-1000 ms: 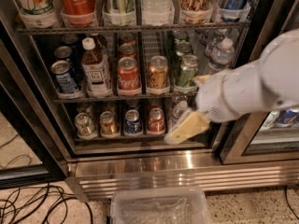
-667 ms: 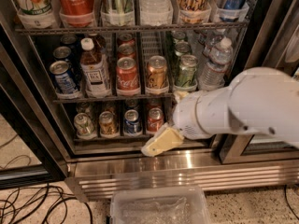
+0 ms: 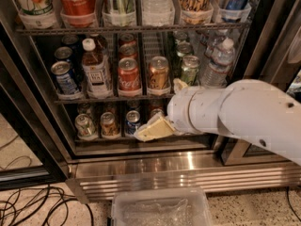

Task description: Pick orange can from bottom shelf of fridge

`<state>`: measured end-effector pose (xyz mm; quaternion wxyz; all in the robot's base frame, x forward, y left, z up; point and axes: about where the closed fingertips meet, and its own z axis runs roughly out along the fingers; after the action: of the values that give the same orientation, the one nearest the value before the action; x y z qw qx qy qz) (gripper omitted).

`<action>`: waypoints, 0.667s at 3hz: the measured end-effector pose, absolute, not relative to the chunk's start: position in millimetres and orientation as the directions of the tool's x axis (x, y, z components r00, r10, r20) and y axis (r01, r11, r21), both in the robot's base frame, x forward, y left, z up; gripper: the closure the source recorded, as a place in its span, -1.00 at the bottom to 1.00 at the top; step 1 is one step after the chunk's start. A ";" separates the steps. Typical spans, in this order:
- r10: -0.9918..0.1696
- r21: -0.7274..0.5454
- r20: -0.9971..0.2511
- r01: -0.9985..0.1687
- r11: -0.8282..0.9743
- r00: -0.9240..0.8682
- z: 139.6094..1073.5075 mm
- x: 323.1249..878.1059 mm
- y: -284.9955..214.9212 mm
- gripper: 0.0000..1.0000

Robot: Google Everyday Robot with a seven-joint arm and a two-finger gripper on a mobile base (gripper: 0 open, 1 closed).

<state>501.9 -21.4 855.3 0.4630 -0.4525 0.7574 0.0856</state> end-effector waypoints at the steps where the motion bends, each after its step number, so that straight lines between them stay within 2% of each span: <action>1: -0.603 -0.286 -0.783 -0.775 0.564 -0.151 850.2 504.0 -8.3 -1.00; 2: -0.537 -0.238 -0.831 -0.781 0.578 -0.145 825.8 508.3 18.5 -1.00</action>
Offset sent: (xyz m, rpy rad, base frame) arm 0.0142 0.1155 -0.0503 0.3024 -0.0706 0.0596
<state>508.3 18.5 825.8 0.4824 -0.4416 0.7459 0.1262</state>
